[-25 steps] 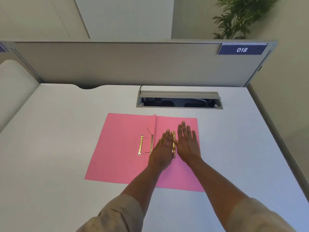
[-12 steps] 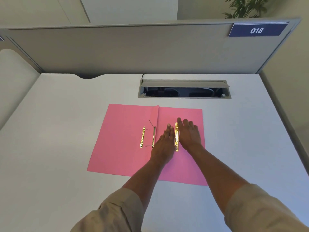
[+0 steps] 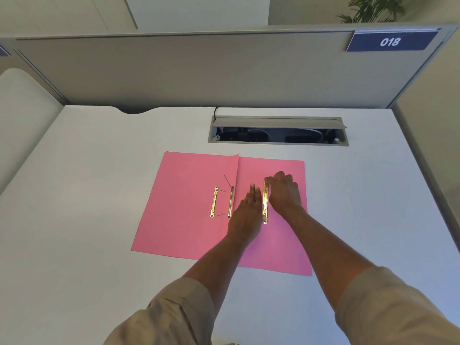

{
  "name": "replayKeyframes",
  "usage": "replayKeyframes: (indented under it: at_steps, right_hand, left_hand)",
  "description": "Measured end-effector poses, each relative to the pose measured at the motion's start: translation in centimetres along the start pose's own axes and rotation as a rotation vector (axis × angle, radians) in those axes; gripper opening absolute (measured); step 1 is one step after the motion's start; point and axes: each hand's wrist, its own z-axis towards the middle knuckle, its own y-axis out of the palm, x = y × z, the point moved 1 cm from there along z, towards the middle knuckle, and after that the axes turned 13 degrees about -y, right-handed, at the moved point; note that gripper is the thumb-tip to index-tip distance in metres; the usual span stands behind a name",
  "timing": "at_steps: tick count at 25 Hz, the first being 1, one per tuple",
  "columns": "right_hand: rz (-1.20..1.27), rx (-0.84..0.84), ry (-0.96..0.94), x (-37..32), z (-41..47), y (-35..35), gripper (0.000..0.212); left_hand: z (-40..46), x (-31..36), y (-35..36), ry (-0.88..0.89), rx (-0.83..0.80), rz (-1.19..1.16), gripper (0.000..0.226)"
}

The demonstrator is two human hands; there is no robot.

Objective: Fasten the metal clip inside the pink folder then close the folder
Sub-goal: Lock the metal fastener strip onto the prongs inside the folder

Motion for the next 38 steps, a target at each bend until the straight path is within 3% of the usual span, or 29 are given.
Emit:
replayKeyframes:
  at_steps: [15,19,23,27,30,33,38]
  right_hand:
    - [0.128,-0.048,0.06,0.8,1.6,-0.6,0.029]
    - [0.313,-0.018,0.175,0.9,2.1,-1.1,0.014]
    - [0.459,0.069,0.28,0.5,2.1,-2.4,0.017]
    - [0.571,0.14,0.314,-0.8,2.3,-4.3,0.015]
    - [0.665,0.183,0.31,-2.7,2.8,-5.7,0.012]
    - [0.682,0.207,0.267,-5.1,3.3,-6.2,0.01]
    - [0.725,0.217,0.229,-9.2,4.4,-6.4,0.007]
  left_hand:
    - [-0.2,0.1,-0.3,-0.004,0.035,-0.015,0.084]
    - [-0.3,0.3,-0.7,-0.016,-0.012,0.005,0.085]
    - [-0.1,0.2,-2.2,0.0,-0.048,0.057,0.076]
    - [-0.1,-0.4,-3.7,-0.025,-0.069,-0.238,0.045]
    - [-0.2,-0.6,-5.3,-0.132,0.037,-0.536,0.02]
    - [-0.2,-1.3,-7.4,-0.281,0.079,-0.818,0.021]
    - [0.8,-5.2,-9.6,-0.422,0.129,-0.894,0.021]
